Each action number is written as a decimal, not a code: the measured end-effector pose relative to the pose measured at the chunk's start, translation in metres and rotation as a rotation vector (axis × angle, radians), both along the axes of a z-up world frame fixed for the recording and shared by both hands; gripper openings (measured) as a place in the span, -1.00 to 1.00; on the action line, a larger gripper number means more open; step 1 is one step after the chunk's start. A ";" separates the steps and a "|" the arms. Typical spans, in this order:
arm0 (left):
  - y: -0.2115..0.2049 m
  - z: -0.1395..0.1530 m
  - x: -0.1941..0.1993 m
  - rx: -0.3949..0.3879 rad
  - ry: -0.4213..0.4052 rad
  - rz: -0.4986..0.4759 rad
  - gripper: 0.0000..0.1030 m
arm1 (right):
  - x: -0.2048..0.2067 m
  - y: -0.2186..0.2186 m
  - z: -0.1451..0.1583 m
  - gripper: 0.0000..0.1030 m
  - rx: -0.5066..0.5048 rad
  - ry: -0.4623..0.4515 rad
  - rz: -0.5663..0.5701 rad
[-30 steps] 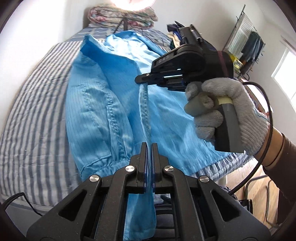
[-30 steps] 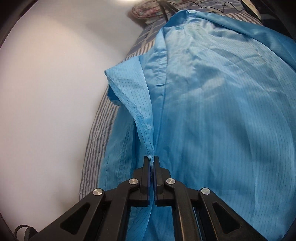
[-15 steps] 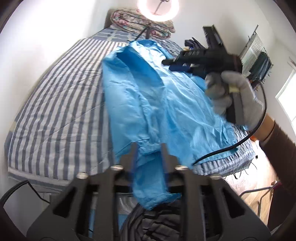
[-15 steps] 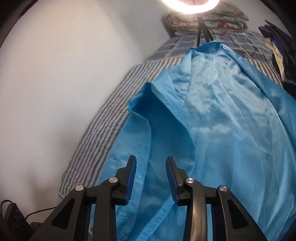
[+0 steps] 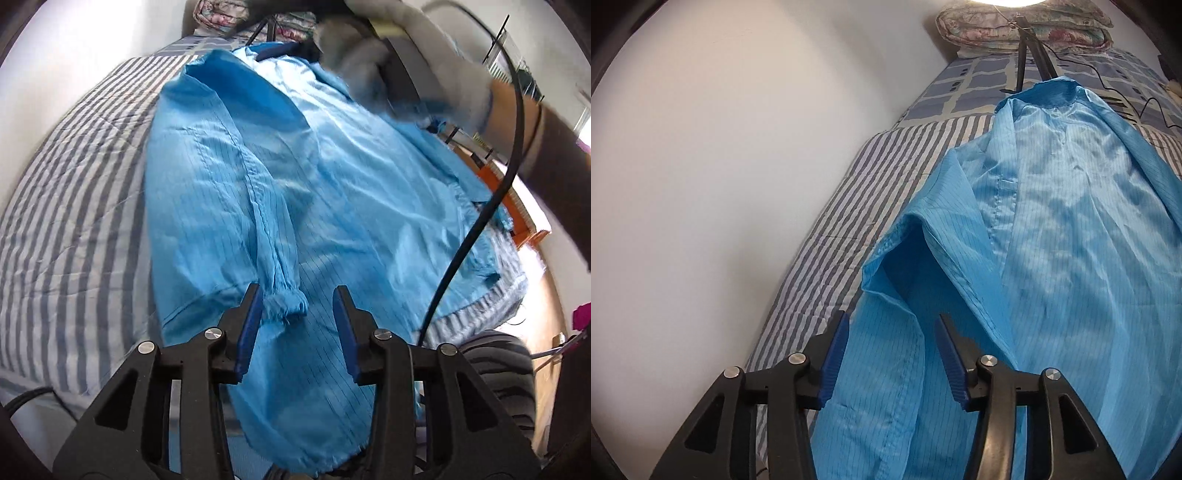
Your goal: Fold large clothes
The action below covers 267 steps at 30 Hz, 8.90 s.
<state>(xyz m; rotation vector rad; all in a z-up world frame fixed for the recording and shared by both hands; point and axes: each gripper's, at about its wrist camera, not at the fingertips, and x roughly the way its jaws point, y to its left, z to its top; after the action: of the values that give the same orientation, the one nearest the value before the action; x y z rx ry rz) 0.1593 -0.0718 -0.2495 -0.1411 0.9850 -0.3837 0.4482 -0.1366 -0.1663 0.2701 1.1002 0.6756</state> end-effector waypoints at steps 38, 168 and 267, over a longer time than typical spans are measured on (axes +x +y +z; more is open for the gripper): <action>-0.045 -0.014 0.012 -0.125 0.068 -0.189 -0.69 | 0.100 -0.067 -0.047 -0.78 -0.199 0.085 -0.180; -0.063 0.141 0.034 -0.054 -0.182 -0.048 -0.21 | -0.265 -0.360 0.092 -0.94 -0.430 -0.368 -0.426; -0.204 -0.022 -0.018 -0.016 0.183 -0.303 -0.99 | -0.121 -0.411 -0.088 -0.99 0.022 0.073 -0.545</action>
<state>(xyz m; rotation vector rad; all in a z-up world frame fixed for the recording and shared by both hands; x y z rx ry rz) 0.1417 -0.2756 -0.2714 -0.0408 1.1877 -0.6649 0.3273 -0.5477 -0.2540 0.5909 1.0269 0.1918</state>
